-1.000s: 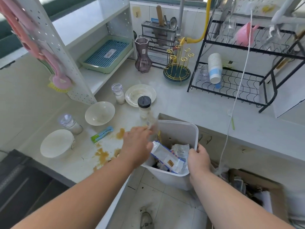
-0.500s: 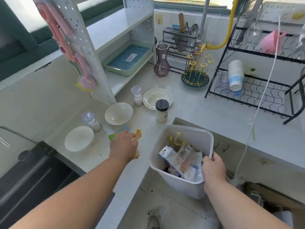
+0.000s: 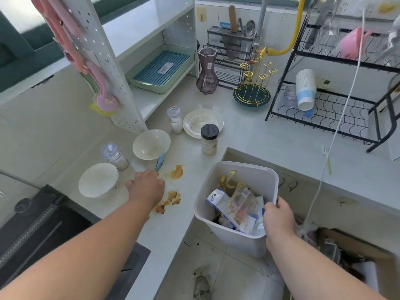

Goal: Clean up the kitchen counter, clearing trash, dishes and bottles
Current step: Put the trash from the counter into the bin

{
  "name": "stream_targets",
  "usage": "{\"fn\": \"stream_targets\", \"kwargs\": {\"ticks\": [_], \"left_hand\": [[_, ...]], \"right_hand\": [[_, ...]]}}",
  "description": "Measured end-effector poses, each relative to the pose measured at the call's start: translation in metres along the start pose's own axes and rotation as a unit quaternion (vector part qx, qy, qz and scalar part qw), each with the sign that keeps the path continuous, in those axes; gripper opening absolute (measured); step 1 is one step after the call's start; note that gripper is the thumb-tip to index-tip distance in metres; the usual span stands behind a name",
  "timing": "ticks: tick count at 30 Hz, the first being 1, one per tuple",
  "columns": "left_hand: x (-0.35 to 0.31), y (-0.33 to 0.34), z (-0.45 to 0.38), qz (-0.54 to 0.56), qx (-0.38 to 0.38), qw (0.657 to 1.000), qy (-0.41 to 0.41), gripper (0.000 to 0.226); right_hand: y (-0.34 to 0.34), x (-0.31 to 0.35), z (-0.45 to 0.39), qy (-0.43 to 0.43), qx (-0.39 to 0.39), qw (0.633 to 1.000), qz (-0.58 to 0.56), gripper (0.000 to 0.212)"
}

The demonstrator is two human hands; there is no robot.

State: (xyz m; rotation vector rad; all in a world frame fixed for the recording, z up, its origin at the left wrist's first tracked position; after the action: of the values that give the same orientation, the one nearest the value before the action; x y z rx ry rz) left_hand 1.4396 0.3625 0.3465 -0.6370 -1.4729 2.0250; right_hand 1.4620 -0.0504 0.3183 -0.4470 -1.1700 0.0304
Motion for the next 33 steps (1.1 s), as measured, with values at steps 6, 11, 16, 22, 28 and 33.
{"fn": "stream_targets", "kwargs": {"ticks": [6,11,16,22,28,33], "left_hand": [[-0.057,-0.024,0.073,0.142,-0.037,0.976,0.161,0.047],[-0.113,-0.012,0.135,0.079,-0.008,0.949,0.305,0.046],[-0.134,0.017,0.146,0.007,0.075,0.944,0.320,0.045],[-0.106,0.019,0.129,0.121,0.053,0.963,0.236,0.038],[-0.079,0.019,0.119,0.264,0.047,0.953,0.139,0.028],[-0.063,0.024,0.121,0.329,0.055,0.942,0.033,0.030]], "right_hand": [[-0.001,0.007,0.003,-0.004,0.010,1.000,-0.006,0.045],[-0.002,0.013,0.001,-0.010,0.009,1.000,-0.010,0.042],[-0.002,0.013,0.001,-0.016,0.018,1.000,-0.018,0.047],[-0.008,0.009,0.002,-0.020,0.017,0.999,-0.025,0.041],[-0.018,0.001,0.007,-0.008,0.031,0.999,-0.041,0.044],[-0.032,-0.007,0.007,-0.003,0.044,0.998,-0.042,0.049]]}}
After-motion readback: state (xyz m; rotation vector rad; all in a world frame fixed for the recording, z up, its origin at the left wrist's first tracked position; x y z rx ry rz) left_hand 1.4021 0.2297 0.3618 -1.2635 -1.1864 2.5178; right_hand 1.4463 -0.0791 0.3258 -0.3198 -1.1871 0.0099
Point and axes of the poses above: each hand's wrist, its own z-axis away from the middle knuckle, its own y-axis out of the palm, x = y × z, the point moved 7 cm from there along -z, towards the middle knuckle, and after that the axes turned 11 degrees about -y, right-handed, at the moved point
